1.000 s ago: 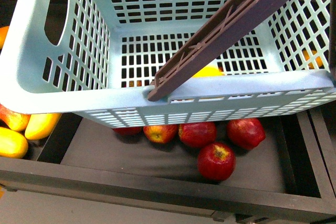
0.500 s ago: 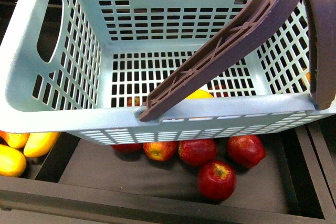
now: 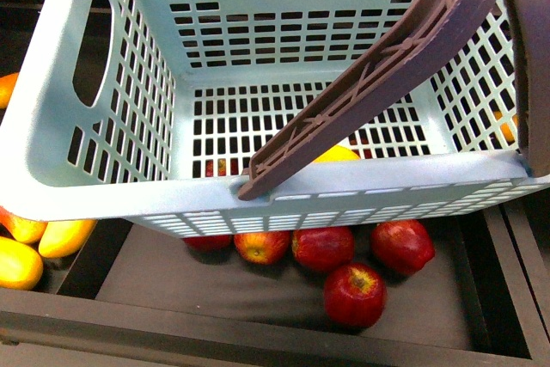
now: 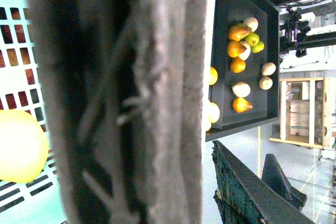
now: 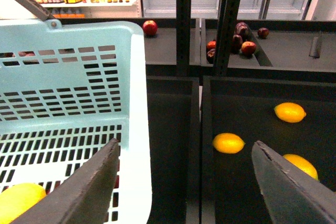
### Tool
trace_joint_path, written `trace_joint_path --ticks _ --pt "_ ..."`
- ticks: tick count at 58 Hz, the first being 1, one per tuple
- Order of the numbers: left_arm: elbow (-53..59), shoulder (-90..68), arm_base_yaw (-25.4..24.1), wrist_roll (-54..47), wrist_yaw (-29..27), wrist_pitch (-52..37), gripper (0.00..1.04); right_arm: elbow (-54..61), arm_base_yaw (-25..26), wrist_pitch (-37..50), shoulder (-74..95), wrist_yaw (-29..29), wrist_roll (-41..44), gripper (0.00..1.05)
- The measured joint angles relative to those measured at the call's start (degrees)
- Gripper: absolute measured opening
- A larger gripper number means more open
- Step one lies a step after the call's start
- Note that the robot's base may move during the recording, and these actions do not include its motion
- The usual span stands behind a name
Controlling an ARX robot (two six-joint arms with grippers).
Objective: Pick lemon and mango into basket
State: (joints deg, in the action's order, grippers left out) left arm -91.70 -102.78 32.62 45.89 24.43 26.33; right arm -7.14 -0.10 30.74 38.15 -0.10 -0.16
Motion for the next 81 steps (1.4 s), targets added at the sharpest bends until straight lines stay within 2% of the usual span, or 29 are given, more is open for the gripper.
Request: trace_joint_path --ticks 3,35,42,81 --pt "0.0 0.0 0.0 0.0 0.0 0.0 0.27 0.0 0.0 0.0 0.0 0.0 0.0 0.98" --pt "0.0 0.0 0.6 0.2 0.7 0.0 0.25 0.1 0.1 -0.1 -0.3 -0.1 0.0 0.96" --pt "-0.3 0.0 0.2 -0.3 -0.6 0.0 0.09 0.2 0.1 -0.1 -0.1 -0.1 0.0 0.96" --pt "-0.3 0.0 0.1 -0.2 -0.2 0.0 0.09 0.2 0.1 -0.1 -0.2 0.0 0.0 0.96"
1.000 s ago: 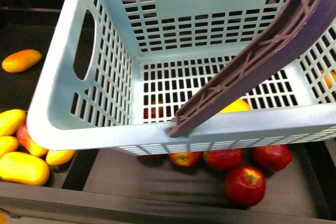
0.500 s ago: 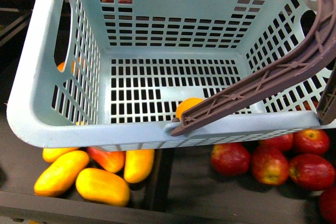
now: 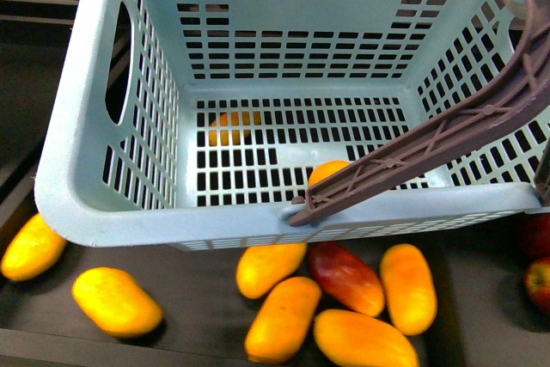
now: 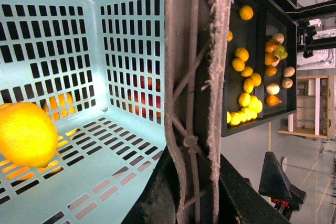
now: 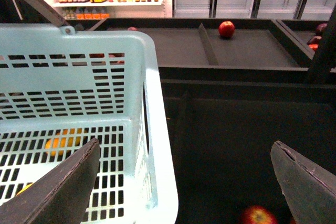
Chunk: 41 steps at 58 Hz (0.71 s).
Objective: Pick lemon and mango into basket
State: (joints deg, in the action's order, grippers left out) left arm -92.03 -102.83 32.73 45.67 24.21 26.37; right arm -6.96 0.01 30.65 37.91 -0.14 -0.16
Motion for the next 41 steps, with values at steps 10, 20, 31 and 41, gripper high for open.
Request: trace_joint_path --ticks 10,20,31,41 --pt "0.0 0.0 0.0 -0.1 -0.1 0.0 0.09 0.0 0.0 0.0 0.0 0.2 0.0 0.96" --pt "0.0 0.0 0.0 0.0 0.1 0.0 0.09 0.0 0.0 0.0 0.0 0.2 0.0 0.96" --pt "0.0 0.0 -0.1 -0.1 -0.1 0.0 0.09 0.0 0.0 0.0 0.0 0.1 0.0 0.96" --pt "0.0 0.0 -1.1 0.1 -0.5 0.0 0.08 0.0 -0.1 0.0 -0.1 0.7 0.0 0.96"
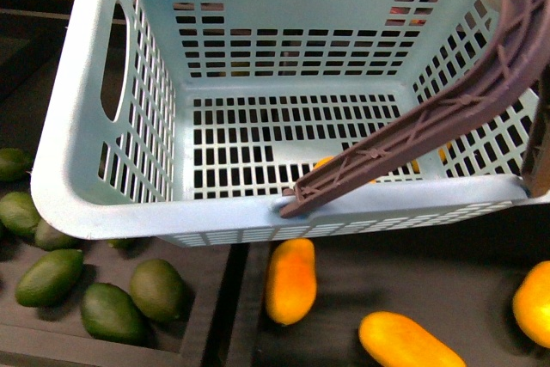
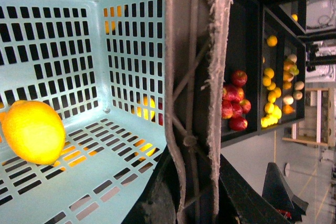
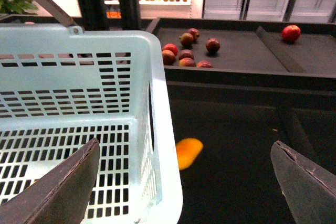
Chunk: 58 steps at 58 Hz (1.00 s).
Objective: Pick lemon and mango into basket
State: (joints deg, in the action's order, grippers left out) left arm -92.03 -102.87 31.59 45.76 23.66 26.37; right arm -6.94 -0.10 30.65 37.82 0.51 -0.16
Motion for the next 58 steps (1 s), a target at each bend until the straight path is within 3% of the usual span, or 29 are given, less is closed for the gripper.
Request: trace_joint_path --ticks 9,13,14,15,18,22,37,58 --pt "0.0 0.0 0.1 -0.8 -1.0 0.0 0.08 -0.1 -0.1 -0.5 0.2 -1.2 -0.4 0.96" --pt "0.0 0.0 0.2 -0.6 -0.4 0.0 0.08 -6.1 -1.8 -16.9 3.0 -14.3 -6.7 0.96" --pt "0.0 0.0 0.2 -0.5 -0.3 0.0 0.08 -6.6 -1.8 -18.1 3.3 -14.3 -7.2 0.96" --pt "0.0 0.0 0.3 -0.3 -0.2 0.0 0.08 -9.0 -1.1 -23.5 4.9 -19.0 -10.4 0.96" --pt "0.0 0.0 0.6 -0.3 0.5 0.0 0.08 -11.9 0.5 -29.8 7.9 -21.8 -13.6 0.96" --pt "0.0 0.0 1.0 -0.3 0.9 0.0 0.08 -13.9 4.0 -32.0 12.6 -20.9 -17.1 0.96" --pt "0.0 0.0 1.3 0.0 1.3 0.0 0.08 -25.5 14.3 -23.9 36.4 -14.3 -23.2 0.96" --pt "0.0 0.0 1.0 -0.2 0.6 0.0 0.08 -34.4 16.5 -23.5 61.3 -9.5 -33.5 0.96"
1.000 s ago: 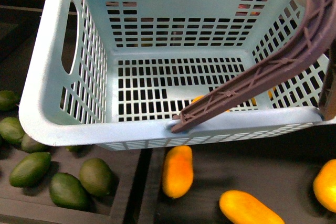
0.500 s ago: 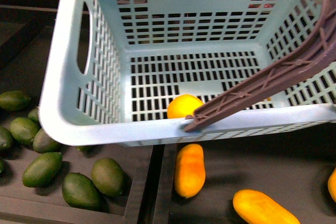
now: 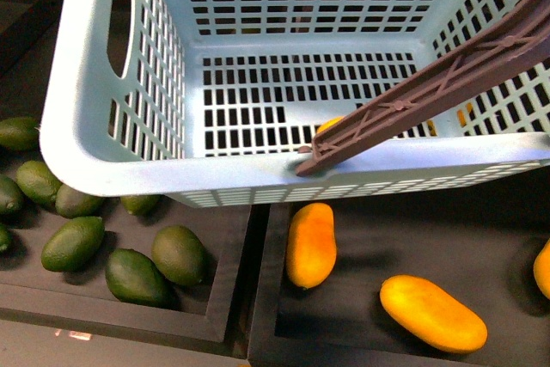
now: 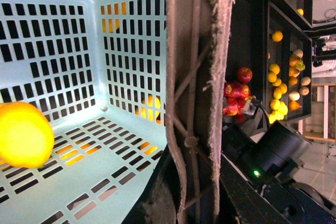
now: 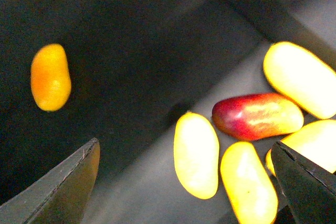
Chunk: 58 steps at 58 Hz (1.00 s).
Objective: Pick lemon and mango into basket
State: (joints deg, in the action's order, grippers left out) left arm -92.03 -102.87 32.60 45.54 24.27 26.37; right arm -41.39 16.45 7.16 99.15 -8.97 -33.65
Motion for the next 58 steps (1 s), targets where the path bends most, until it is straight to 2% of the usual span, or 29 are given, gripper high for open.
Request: trace_joint_path --ticks 23,58 --pt "0.0 0.0 0.0 0.1 -0.3 0.0 0.08 -3.7 -1.8 3.9 19.3 -0.6 -0.7 0.96" --pt "0.0 0.0 0.0 0.1 -0.3 0.0 0.08 -11.1 -2.3 3.3 30.8 -2.1 -2.2 0.96"
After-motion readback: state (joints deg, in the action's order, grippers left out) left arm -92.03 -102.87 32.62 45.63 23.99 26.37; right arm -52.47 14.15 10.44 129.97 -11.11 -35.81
